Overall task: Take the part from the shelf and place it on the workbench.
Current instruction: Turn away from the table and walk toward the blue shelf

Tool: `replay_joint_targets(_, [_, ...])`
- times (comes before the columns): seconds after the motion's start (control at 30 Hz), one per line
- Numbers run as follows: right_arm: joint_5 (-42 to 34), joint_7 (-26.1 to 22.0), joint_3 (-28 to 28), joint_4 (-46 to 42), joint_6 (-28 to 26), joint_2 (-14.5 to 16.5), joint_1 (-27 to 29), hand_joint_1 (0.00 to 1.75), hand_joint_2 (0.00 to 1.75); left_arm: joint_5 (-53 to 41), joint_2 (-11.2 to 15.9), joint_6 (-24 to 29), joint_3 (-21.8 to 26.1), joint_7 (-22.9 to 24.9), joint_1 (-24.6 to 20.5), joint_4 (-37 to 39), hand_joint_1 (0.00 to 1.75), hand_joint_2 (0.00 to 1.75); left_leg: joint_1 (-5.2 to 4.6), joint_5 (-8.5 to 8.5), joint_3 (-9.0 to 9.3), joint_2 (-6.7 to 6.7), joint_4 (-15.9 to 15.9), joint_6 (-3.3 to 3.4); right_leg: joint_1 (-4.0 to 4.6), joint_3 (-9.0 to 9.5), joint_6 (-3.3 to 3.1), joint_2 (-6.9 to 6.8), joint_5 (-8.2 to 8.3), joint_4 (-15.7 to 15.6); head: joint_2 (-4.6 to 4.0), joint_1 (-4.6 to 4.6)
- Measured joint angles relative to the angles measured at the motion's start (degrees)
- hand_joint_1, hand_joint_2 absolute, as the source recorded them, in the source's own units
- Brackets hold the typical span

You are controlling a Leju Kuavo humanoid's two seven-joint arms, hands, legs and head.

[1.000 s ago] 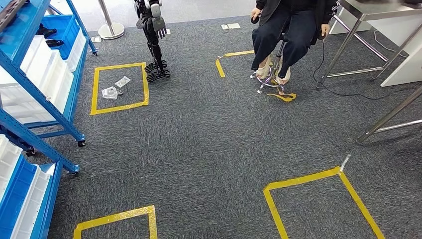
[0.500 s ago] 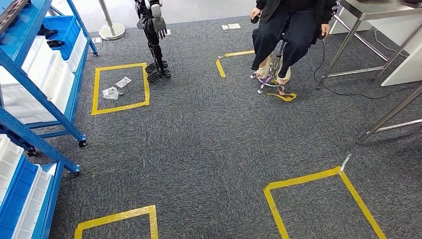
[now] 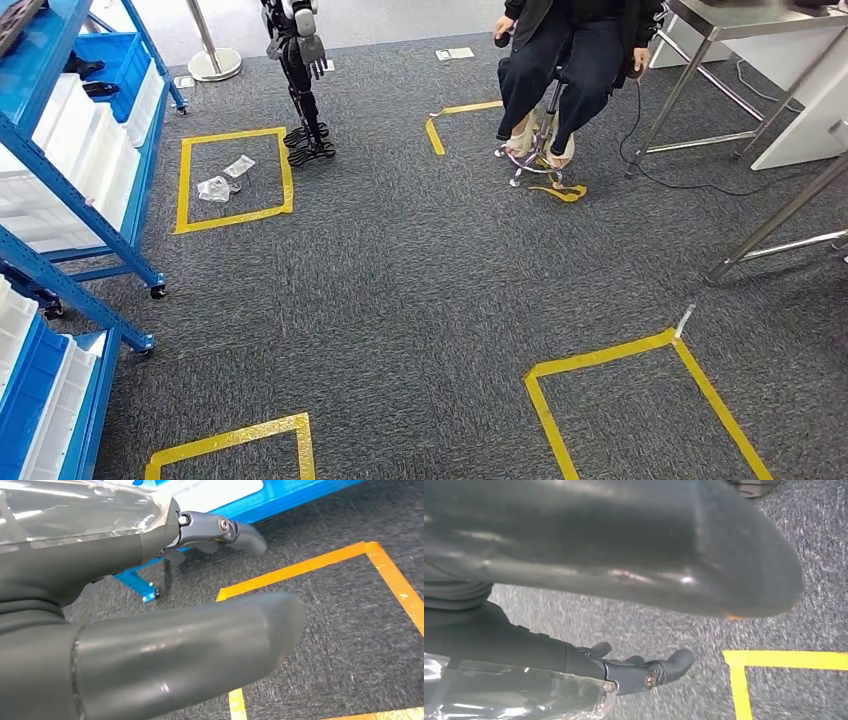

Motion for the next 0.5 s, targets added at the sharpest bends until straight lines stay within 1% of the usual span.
replay_joint_targets(0.03, [-0.04, 0.00, 0.00, 0.00, 0.00, 0.01, -0.01, 0.00, 0.00, 0.00, -0.01, 0.01, 0.00, 0.01, 0.02, 0.00, 0.00, 0.00, -0.05, 0.00, -0.09, 0.67, 0.01, 0.00, -0.01, -1.79, -0.05, -0.18, -1.56, 3.90, 0.00, 0.07])
replay_joint_targets(0.07, [-0.09, 0.00, 0.00, 0.00, 0.00, 0.01, 0.06, 0.00, 0.00, 0.00, -0.01, 0.01, 0.00, 0.02, 0.03, 0.00, 0.00, 0.00, -0.09, -0.02, -0.15, 1.31, 0.02, -0.02, -0.06, -2.82, 0.10, -0.27, -2.37, 6.34, 0.00, 0.05])
replay_joint_targets(0.1, [-0.14, 0.01, -0.01, 0.00, 0.00, -0.02, 0.14, 0.00, 0.00, 0.00, -0.02, 0.01, 0.00, 0.02, 0.03, 0.00, 0.00, 0.00, -0.09, -0.05, -0.18, 1.95, 0.04, -0.09, -0.14, -2.70, 0.47, -0.43, -2.26, 6.54, 0.00, 0.08])
replay_joint_targets(0.13, [-0.17, 0.01, -0.01, 0.00, 0.00, -0.05, 0.22, 0.00, 0.00, 0.00, -0.03, 0.01, 0.00, 0.03, 0.02, 0.00, 0.00, 0.00, -0.03, -0.11, -0.15, 2.55, 0.07, -0.23, -0.24, -1.32, 0.96, -0.79, -1.32, 4.30, 0.00, 0.08])
replay_joint_targets(0.17, [-0.19, 0.01, -0.02, 0.00, 0.00, -0.08, 0.22, 0.00, 0.00, -0.01, -0.05, 0.01, 0.00, 0.03, 0.02, 0.00, 0.00, 0.00, 0.05, -0.21, -0.07, 3.15, 0.16, -0.47, -0.34, 1.10, 1.50, -1.73, 0.10, 0.12, 0.00, 0.09])
replay_joint_targets(0.2, [-0.20, 0.01, -0.03, 0.00, 0.00, -0.05, 0.14, 0.00, 0.00, -0.01, -0.03, 0.01, 0.00, 0.04, 0.02, 0.00, 0.00, 0.00, -0.01, -0.38, 0.05, 3.70, 0.30, -0.83, -0.35, 3.41, 1.81, -3.18, 1.46, -4.02, 0.01, 0.14])
replay_joint_targets(0.23, [-0.20, 0.00, -0.03, 0.00, 0.00, 0.01, 0.03, 0.00, 0.00, -0.02, -0.01, 0.03, 0.00, 0.05, 0.03, 0.00, 0.00, 0.00, -0.10, -0.62, 0.18, 4.21, 0.48, -1.28, -0.29, 5.23, 1.76, -4.28, 2.53, -7.17, 0.01, 0.09])
replay_joint_targets(0.27, [-0.20, -0.01, -0.03, 0.00, 0.00, 0.08, -0.04, 0.00, 0.00, -0.04, 0.01, 0.05, -0.01, 0.07, 0.00, 0.00, 0.00, 0.00, -0.22, -0.81, 0.35, 4.67, 0.63, -1.72, -0.18, 6.13, 1.45, -5.02, 3.14, -8.93, 0.01, 0.00])
replay_joint_targets(0.3, [-0.20, -0.01, -0.03, 0.00, 0.00, 0.13, -0.07, 0.00, 0.00, -0.07, 0.03, 0.07, -0.01, 0.09, -0.06, -0.01, 0.00, 0.00, -0.31, -0.94, 0.54, 5.11, 0.70, -2.07, -0.01, 6.11, 0.96, -5.05, 3.31, -9.16, 0.01, -0.09])
replay_joint_targets(0.33, [-0.20, -0.01, -0.04, 0.00, 0.00, 0.13, -0.02, 0.00, 0.00, -0.11, 0.00, 0.09, -0.02, 0.10, -0.15, -0.02, 0.00, 0.00, -0.22, -1.03, 0.73, 5.60, 0.70, -2.39, 0.09, 6.00, 0.44, -4.36, 3.41, -9.14, 0.00, -0.20])
replay_joint_targets(0.37, [-0.20, -0.01, -0.05, 0.00, 0.00, 0.09, 0.01, 0.00, 0.00, -0.15, -0.03, 0.10, -0.02, 0.11, -0.24, -0.03, 0.00, 0.00, 0.00, -1.22, 0.87, 5.70, 0.79, -2.73, -0.04, 5.93, -0.05, -3.72, 3.48, -9.15, 0.00, -0.25])
replay_joint_targets(0.4, [-0.20, -0.01, -0.07, 0.00, 0.00, 0.07, 0.01, 0.00, 0.00, -0.20, -0.03, 0.11, -0.02, 0.13, -0.30, -0.04, 0.00, 0.00, 0.26, -1.90, 0.73, 4.96, 1.38, -3.06, -0.15, 6.01, -0.47, -3.11, 3.58, -9.18, 0.00, -0.25])
replay_joint_targets(0.43, [-0.21, -0.01, -0.08, 0.00, 0.00, 0.04, -0.02, 0.00, 0.00, -0.26, -0.04, 0.13, -0.02, 0.14, -0.31, -0.04, 0.00, 0.00, 0.50, -3.21, 0.18, 3.63, 2.92, -3.37, -0.29, 6.09, -1.00, -2.48, 3.75, -9.25, 0.00, -0.29])
replay_joint_targets(0.47, [-0.22, -0.02, -0.09, 0.00, 0.00, 0.04, -0.07, 0.00, 0.00, -0.30, -0.06, 0.16, -0.02, 0.14, -0.26, -0.03, 0.00, 0.00, 0.70, -5.07, -0.93, 1.92, 5.63, -3.61, -0.39, 6.13, -1.39, -1.87, 3.90, -9.29, 0.00, -0.33])
replay_joint_targets(0.5, [-0.25, -0.03, -0.11, 0.00, 0.00, 0.04, -0.11, 0.00, 0.00, -0.34, -0.06, 0.18, -0.03, 0.15, -0.18, -0.03, 0.00, 0.00, 0.75, -7.20, -2.55, 0.38, 9.35, -3.70, -0.25, 6.02, -1.67, -1.25, 4.00, -9.28, 0.00, -0.37])
